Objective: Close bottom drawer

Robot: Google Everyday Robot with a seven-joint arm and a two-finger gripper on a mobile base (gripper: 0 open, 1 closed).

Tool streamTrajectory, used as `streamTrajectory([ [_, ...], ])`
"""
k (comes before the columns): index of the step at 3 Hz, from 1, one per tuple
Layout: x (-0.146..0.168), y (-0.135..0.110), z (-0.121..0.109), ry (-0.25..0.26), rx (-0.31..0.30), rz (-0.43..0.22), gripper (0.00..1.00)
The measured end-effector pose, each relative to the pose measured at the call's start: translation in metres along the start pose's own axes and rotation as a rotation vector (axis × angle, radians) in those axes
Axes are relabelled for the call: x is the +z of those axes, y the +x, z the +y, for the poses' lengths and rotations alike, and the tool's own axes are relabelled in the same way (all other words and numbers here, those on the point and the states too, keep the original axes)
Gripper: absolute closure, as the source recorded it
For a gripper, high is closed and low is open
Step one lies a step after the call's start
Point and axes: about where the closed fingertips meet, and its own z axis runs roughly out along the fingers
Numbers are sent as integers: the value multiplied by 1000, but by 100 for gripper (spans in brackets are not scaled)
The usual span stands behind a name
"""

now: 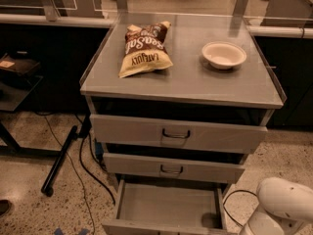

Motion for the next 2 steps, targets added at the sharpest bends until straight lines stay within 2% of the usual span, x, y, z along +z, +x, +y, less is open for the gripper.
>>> streamTrajectory([
  [1,22,1,-3,-41,20,7,100],
  [2,22,1,-3,-41,20,7,100],
])
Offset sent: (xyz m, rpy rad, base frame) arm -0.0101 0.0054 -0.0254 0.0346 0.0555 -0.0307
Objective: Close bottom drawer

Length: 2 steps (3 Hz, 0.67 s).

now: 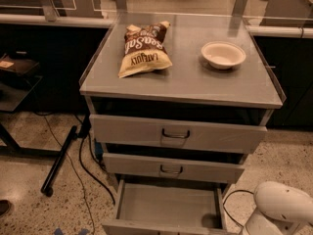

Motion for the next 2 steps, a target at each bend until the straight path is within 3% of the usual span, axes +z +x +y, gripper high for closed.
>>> streamTrajectory([
  [1,15,-1,-13,-27,51,-46,100],
  [2,49,-6,-57,-79,197,-162,100],
])
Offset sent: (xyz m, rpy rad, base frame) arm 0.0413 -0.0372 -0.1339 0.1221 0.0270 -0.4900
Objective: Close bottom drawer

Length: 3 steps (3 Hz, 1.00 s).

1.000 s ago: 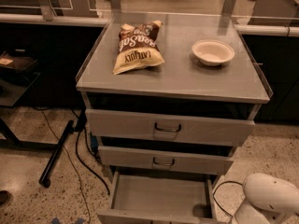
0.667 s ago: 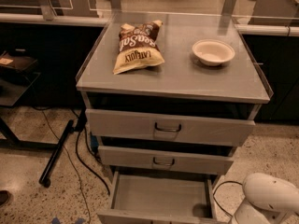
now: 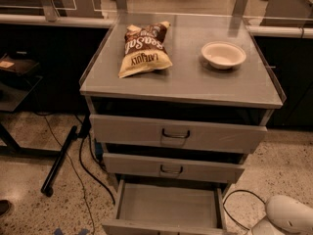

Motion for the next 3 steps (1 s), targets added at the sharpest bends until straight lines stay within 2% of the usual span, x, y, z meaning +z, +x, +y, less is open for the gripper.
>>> streamTrajectory([
  [1,29,-4,-34,-48,102,-51,100],
  [3,45,-4,-38,-86,128,-31,100],
])
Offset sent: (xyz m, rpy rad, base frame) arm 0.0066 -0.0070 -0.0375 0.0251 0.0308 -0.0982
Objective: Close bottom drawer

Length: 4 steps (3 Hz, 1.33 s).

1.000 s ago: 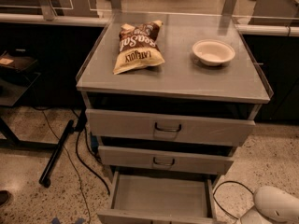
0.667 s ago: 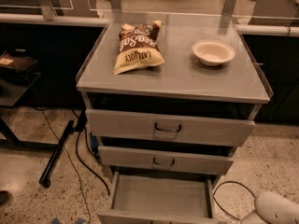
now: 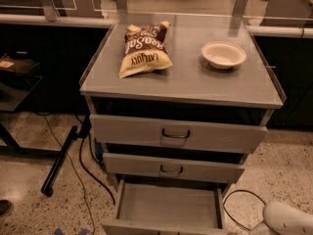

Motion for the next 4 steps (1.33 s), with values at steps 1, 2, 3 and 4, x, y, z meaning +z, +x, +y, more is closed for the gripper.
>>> streamTrajectory([
  [1,32,-8,-32,-51,146,-32,100],
  [2,66,-16,-68,-82,292,-85,100],
  [3,66,-16,-68,-82,293,-85,100],
  [4,86,-22,-67,-117,323,-70,100],
])
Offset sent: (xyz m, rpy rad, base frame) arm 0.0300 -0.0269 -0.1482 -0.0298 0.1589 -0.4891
